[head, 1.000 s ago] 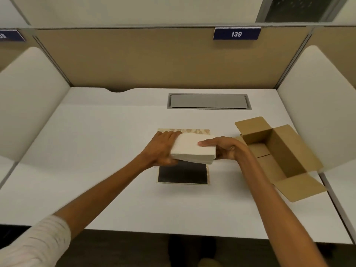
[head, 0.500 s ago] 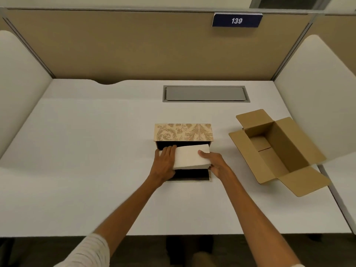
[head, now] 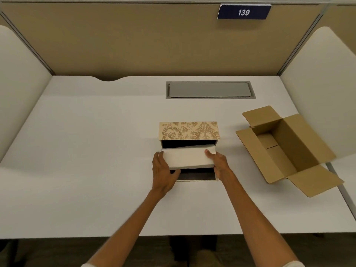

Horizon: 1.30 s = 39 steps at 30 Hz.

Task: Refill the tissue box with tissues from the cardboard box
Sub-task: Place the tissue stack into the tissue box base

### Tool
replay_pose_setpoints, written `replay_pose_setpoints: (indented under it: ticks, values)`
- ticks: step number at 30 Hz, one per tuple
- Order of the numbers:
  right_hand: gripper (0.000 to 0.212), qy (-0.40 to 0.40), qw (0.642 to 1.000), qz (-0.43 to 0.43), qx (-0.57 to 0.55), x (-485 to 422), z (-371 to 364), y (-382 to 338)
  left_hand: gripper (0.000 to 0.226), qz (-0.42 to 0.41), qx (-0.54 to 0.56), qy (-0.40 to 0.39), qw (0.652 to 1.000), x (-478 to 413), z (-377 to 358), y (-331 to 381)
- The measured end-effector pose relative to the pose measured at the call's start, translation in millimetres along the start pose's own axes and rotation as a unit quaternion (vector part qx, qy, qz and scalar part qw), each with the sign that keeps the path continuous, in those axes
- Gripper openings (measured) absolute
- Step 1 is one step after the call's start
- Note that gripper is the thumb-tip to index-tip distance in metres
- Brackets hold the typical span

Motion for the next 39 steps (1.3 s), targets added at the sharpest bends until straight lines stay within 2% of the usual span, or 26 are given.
replay_pose_setpoints:
  ticks: [2, 4, 7, 12, 19, 27, 29, 31, 34, 36, 39]
  values:
    - [0.034, 0.009, 1.0, 0.01, -0.012, -1, 0, 1, 0.07, 0.109, 0.092, -0.02, 0.99, 0, -11, -17]
    - [0.038, 0.018, 0.999, 0.023, -0.021, -1, 1, 3, 0.056, 0.144, 0.102, -0.018, 0.984, -4, -14, -21]
    - [0.043, 0.033, 0.998, 0.049, -0.003, 0, 2, 3, 0.046, 0.144, 0.097, 0.017, 0.985, -12, -9, -18]
    - [0.055, 0.06, 0.987, 0.101, 0.106, 7, -3, -2, 0.048, 0.128, 0.09, 0.028, 0.987, -18, -7, -20]
    - [0.046, 0.095, 0.952, 0.19, 0.221, 15, -7, -15, 0.045, 0.083, 0.087, 0.033, 0.992, -26, 2, -21]
    - [0.053, 0.115, 0.91, 0.215, 0.336, 14, -5, -23, 0.054, 0.128, 0.086, 0.015, 0.988, -24, -2, -28]
    - [0.054, 0.143, 0.893, 0.251, 0.345, 23, 2, -31, 0.058, 0.103, 0.057, 0.038, 0.992, -19, 5, -24]
    - [0.052, 0.171, 0.863, 0.322, 0.35, 43, 6, -40, 0.057, 0.047, -0.005, 0.093, 0.995, -8, 18, -12]
    - [0.048, 0.123, 0.805, 0.422, 0.398, 70, -7, -34, 0.057, -0.087, -0.137, 0.124, 0.979, 7, 15, 18]
    - [0.057, 0.078, 0.774, 0.43, 0.458, 77, -18, -18, 0.059, -0.157, -0.215, 0.103, 0.959, 10, 2, 31]
    - [0.068, 0.043, 0.749, 0.399, 0.528, 70, -21, -1, 0.06, -0.17, -0.263, 0.059, 0.948, 7, -10, 30]
Point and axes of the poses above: each hand's wrist, its own x-axis away from the middle knuckle, its own z-axis out of the back of the hand, y = z × x, the point moved 10 cm from there along -x, towards the middle knuckle, and after that the axes turned 11 degrees about -x, right-handed, at the moved point
